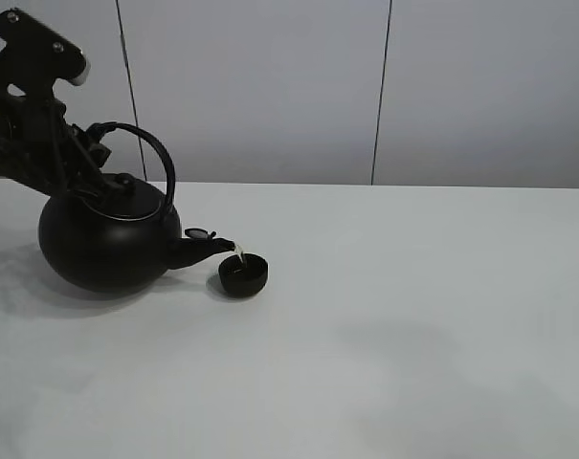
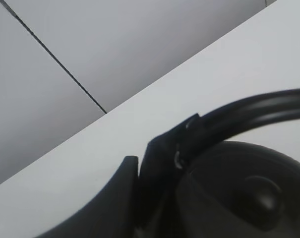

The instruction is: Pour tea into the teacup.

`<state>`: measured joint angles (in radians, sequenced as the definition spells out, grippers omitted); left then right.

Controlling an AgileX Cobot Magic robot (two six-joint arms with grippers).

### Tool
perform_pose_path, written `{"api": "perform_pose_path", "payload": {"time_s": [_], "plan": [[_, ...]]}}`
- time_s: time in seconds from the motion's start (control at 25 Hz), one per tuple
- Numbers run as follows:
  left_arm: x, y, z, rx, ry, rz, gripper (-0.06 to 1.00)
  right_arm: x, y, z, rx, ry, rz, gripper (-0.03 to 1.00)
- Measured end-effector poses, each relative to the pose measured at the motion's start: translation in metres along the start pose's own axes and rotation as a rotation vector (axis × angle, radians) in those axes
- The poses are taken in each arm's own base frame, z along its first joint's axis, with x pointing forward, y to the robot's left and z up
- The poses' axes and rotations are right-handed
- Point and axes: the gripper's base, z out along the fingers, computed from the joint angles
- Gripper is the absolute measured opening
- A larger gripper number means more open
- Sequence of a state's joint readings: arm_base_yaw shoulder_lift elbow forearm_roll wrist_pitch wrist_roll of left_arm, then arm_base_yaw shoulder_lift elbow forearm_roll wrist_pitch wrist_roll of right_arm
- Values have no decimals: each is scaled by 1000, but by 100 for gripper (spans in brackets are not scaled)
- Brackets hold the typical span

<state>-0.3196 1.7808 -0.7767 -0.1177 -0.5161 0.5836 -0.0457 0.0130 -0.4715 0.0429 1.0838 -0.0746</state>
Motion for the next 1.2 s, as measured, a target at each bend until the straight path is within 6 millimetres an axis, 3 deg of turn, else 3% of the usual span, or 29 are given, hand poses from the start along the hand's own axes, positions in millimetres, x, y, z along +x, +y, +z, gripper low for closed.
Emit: {"api": "perform_pose_path", "payload": {"time_s": [0.64,1.2], "plan": [[0,1,0,-9,4,0,11,0,0,0,0,0,0,46],[7,-1,-5,-33,-38,-339,11,0,0,0,0,-1,0,46]]}}
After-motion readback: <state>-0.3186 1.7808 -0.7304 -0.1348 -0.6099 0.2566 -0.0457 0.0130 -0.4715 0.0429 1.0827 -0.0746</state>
